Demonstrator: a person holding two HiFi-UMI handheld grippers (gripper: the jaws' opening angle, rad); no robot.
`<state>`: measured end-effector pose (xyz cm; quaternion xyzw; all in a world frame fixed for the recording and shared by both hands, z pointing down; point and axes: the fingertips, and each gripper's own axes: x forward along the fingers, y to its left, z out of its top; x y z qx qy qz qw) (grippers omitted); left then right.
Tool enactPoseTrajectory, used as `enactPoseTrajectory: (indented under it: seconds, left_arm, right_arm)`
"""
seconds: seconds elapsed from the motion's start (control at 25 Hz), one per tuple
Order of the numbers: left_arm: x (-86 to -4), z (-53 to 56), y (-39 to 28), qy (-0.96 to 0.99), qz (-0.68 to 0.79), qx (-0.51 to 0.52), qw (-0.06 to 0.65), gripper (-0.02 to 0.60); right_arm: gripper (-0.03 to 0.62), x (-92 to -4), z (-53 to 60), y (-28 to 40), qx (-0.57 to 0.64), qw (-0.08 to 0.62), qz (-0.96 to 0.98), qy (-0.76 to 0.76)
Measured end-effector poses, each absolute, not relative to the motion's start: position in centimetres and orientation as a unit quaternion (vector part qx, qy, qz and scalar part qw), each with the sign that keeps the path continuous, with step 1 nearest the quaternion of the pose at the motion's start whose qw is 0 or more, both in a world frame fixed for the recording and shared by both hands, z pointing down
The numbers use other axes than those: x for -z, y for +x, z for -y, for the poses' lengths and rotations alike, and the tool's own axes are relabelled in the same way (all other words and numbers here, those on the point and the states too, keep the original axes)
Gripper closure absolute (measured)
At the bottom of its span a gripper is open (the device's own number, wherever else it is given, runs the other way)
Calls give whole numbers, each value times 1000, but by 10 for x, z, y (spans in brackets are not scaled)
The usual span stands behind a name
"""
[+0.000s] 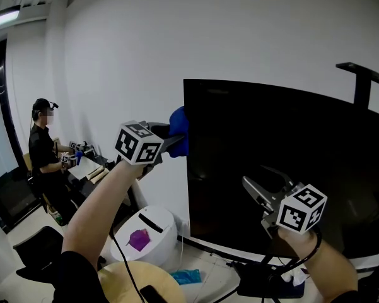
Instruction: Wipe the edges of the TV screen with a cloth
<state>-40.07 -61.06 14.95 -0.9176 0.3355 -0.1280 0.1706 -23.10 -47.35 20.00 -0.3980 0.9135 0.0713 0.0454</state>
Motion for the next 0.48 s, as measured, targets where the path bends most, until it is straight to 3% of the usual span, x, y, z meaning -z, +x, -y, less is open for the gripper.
enactPoseTrajectory:
  seconds: [0.48]
  left_arm:
    - [-58,615,-401,-905,-350,115,212,439]
  right_arm:
    - [381,-152,473,-238,-117,54,-908,-398]
